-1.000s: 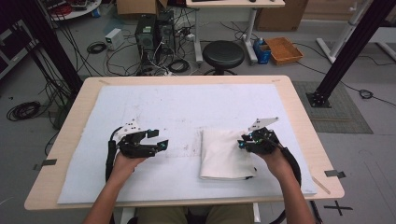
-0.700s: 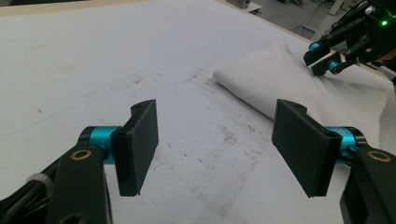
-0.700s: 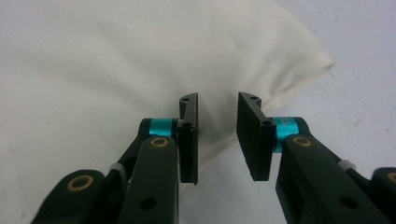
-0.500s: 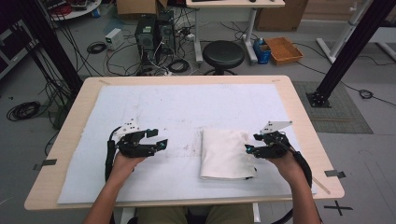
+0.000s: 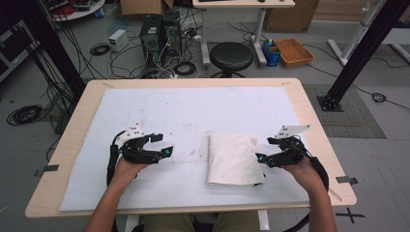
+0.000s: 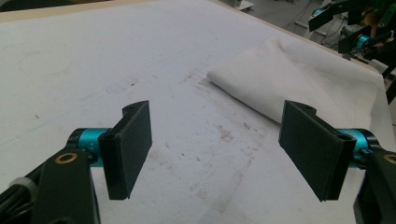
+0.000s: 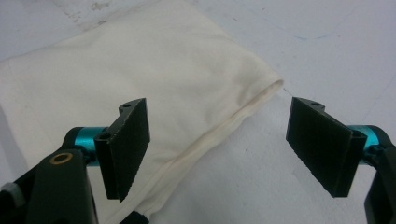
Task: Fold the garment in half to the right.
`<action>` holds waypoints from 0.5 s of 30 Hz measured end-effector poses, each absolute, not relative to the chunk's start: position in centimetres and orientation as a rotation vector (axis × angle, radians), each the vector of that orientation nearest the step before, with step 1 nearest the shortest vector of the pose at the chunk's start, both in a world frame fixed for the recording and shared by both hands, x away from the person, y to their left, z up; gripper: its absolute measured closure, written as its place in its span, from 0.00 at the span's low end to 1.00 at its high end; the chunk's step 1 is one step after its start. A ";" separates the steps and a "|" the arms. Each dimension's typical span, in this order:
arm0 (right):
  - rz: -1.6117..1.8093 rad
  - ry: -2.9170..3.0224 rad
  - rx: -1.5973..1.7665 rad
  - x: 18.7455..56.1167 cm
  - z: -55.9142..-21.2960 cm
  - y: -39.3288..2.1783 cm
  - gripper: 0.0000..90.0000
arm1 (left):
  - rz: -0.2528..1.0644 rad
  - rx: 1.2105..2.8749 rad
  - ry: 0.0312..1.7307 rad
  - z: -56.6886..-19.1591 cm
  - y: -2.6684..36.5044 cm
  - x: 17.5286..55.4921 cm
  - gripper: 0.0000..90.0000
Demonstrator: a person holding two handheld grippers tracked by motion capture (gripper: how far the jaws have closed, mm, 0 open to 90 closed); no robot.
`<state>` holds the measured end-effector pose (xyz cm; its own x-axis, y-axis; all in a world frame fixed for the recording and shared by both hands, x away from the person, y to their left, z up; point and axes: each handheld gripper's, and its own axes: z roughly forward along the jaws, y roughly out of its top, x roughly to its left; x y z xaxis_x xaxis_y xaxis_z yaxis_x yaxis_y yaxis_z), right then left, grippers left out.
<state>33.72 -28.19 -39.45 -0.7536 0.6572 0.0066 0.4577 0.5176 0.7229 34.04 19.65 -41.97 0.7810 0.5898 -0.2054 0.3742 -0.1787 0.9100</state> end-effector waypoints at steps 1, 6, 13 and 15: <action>1.080 2.499 0.930 33.6 -39.5 -28.2 0.24 | 0.228 1.803 0.742 -41.9 19.7 34.0 0.29; 1.081 2.518 0.905 33.6 -39.4 -28.0 0.24 | 0.229 1.805 0.739 -41.9 19.7 34.0 0.29; 1.084 2.517 0.908 33.3 -39.6 -27.8 0.24 | 0.238 1.800 0.725 -41.7 19.8 33.9 0.29; 1.081 2.518 0.908 33.2 -39.6 -27.8 0.24 | 0.236 1.802 0.723 -41.7 19.8 33.9 0.29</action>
